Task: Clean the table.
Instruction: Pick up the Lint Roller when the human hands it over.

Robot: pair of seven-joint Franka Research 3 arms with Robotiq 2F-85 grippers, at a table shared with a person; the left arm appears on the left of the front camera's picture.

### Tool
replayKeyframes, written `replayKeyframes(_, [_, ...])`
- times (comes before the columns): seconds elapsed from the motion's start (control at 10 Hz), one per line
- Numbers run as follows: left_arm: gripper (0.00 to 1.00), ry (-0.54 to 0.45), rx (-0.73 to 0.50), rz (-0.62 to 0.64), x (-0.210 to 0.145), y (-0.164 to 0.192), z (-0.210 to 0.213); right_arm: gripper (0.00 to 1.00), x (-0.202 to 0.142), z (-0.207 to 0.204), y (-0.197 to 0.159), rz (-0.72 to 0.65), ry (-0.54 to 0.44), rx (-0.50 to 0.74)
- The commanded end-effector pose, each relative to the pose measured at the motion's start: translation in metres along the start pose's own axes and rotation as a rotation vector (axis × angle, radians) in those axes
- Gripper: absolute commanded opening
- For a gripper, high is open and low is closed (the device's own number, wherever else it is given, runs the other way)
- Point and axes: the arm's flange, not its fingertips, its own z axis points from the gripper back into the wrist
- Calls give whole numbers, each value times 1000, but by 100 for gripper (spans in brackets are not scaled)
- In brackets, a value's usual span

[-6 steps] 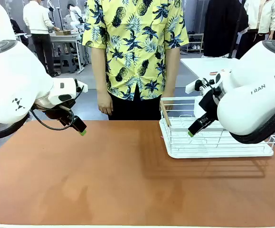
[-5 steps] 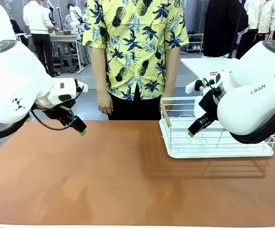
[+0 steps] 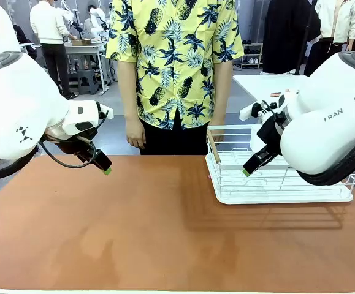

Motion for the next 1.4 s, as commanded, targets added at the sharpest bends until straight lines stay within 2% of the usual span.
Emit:
replayKeyframes(0.0, [100, 0, 0, 1, 0, 0, 0, 100, 0, 0, 0, -1, 0, 1])
replayKeyframes(0.4, [100, 0, 0, 0, 0, 0, 0, 100, 0, 0, 0, 0, 0, 0])
replayKeyframes(0.6, [100, 0, -75, 65, 6, 7, 33, 100, 12, 30, -19, -89, -31, 81])
replayKeyframes(0.7, [100, -8, -144, 124, 7, 18, 56, 100, 19, 50, -36, -192, -24, 184])
replayKeyframes(0.9, [100, -21, -423, 216, -2, 44, 95, 100, 19, 80, -74, -332, -12, 367])
replayKeyframes(1.0, [100, -66, -518, 286, -13, 63, 112, 100, 13, 92, -95, -408, -10, 469])
replayKeyframes(1.1, [100, -93, -676, 358, -28, 86, 127, 100, 3, 106, -121, -526, -18, 595])
replayKeyframes(1.3, [100, -181, -830, 423, -67, 121, 152, 100, -28, 133, -166, -701, -58, 774])
